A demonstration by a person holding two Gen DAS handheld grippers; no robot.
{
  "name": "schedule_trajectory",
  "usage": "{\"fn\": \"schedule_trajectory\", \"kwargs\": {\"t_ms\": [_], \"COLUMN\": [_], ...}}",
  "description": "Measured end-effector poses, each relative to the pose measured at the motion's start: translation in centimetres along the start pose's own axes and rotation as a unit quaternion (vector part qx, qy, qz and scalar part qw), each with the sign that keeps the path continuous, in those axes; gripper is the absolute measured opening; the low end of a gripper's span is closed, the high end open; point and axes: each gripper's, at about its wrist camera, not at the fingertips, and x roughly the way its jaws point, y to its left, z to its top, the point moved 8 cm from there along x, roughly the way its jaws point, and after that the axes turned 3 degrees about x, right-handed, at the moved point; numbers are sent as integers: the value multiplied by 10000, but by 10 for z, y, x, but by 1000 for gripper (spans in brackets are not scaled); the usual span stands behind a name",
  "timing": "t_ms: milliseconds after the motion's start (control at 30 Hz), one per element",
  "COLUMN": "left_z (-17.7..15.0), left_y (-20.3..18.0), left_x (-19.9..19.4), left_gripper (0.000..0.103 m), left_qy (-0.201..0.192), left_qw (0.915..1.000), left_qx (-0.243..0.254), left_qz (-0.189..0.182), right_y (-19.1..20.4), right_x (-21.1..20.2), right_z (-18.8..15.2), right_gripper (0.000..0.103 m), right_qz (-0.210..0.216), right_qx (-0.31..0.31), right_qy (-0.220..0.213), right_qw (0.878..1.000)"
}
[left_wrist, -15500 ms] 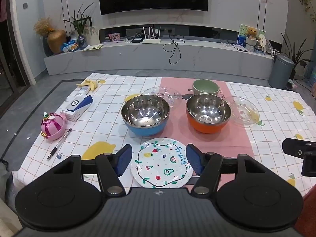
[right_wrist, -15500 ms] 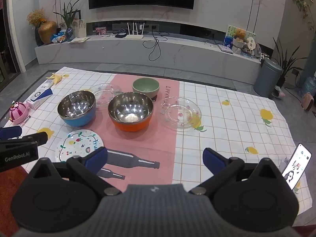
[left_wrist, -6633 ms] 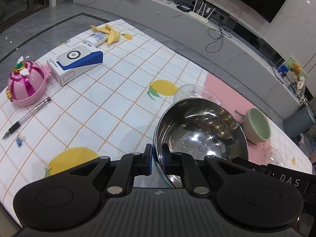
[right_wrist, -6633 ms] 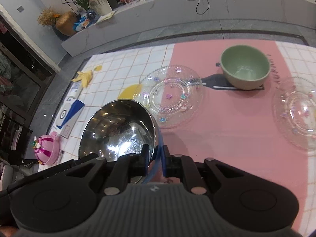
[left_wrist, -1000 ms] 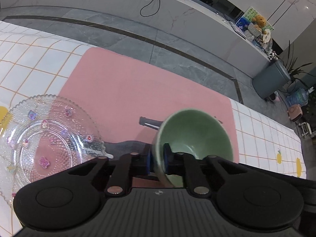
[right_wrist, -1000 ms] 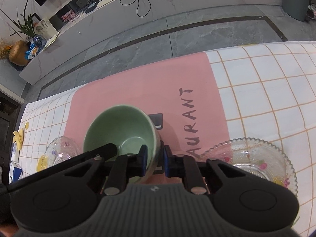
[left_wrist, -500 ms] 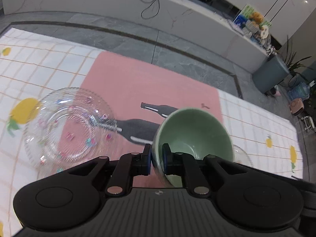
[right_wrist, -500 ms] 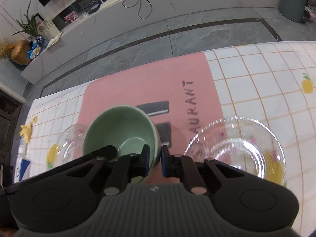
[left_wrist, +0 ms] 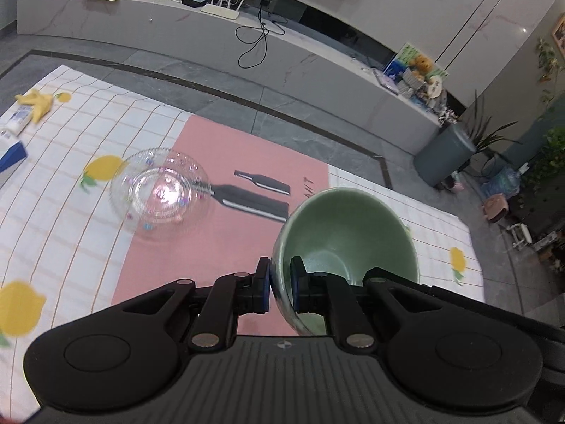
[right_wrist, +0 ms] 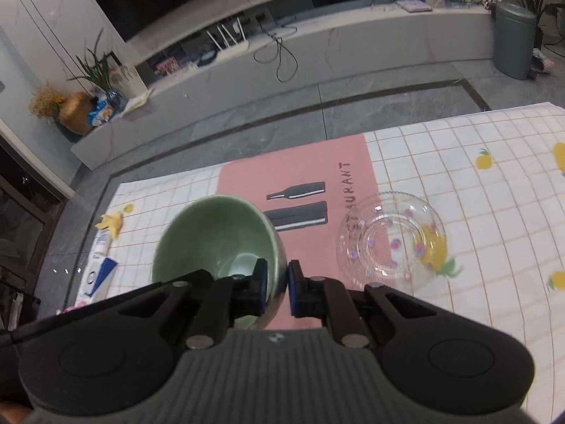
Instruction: Organize plates and bowls
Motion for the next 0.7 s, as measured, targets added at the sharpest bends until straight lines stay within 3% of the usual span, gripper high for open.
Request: {"fn": "schedule_trajectory", "kwargs": {"t_ms": [300, 700], "left_z": [-54, -130], "left_y": [0, 13], "left_x": [-45, -27], "left_gripper": [12, 13], "left_qy": [-115, 688], "left_qw": [9998, 9969], "left_qx": [-112, -347], "left_qz": [-81, -161], "right_y": [-9, -45], "right_x": [-59, -63], "right_z": [-60, -130], "right_gripper": [10, 10], "right_qz": [343, 142], "right_qx": [333, 573], "right_qy": [-100, 336], "right_qw": [9988, 9977]}}
